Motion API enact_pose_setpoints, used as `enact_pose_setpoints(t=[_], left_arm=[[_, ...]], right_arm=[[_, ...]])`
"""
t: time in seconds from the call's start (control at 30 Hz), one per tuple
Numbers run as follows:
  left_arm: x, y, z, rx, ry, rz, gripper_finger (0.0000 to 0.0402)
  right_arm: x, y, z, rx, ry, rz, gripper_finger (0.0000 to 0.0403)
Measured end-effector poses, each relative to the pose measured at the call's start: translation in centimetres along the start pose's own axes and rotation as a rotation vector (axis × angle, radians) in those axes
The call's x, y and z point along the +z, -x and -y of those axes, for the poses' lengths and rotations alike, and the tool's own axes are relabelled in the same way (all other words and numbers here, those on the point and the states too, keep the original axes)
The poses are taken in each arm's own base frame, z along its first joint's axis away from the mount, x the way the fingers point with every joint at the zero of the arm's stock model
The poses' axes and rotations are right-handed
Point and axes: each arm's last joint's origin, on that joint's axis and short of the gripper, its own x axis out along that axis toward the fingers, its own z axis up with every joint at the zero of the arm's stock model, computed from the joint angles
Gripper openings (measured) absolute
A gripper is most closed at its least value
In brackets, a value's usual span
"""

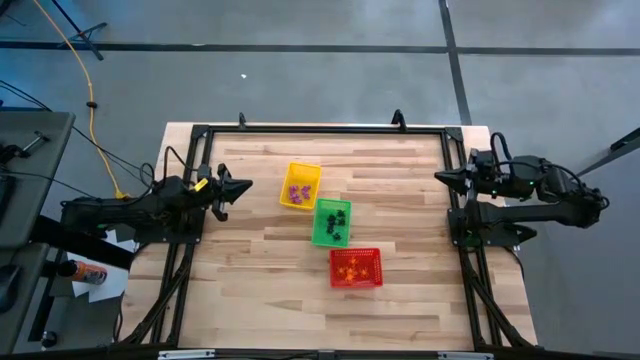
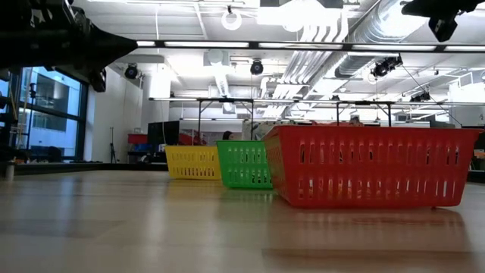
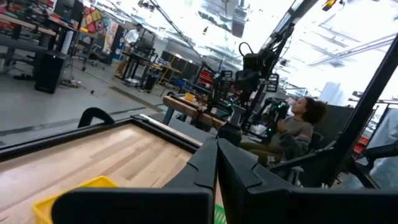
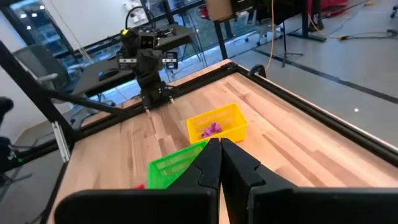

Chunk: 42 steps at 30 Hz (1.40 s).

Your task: Sort Halloween decoration

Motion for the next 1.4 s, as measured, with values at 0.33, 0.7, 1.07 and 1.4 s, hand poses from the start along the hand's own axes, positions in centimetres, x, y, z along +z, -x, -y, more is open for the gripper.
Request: enact_pose_setpoints(t=[0.33,0.7,1.07,1.4], left_arm=[[-0.1,0.0,0.0,0.002,-0.001,-0.005,0.0],[-0.1,0.0,0.0,0.002,-0.001,-0.005,0.0],[-0.1,0.0,0.0,0.002,-0.001,-0.005,0.0],[0.0,0.0,0.0,0.002,-0.001,-0.005,0.0]], right_arm=[[0.9,0.0,-0.3,0.032,0.048,0.092,0.0],[1.8,0.1,-0.7,0.08,-0.003,0.18,0.0],[2.7,-0.8,-1.3,0.098,-0.023,0.23,0.0],[2.7,-1.1,-1.3,0.098,-0.06,0.219,0.0]])
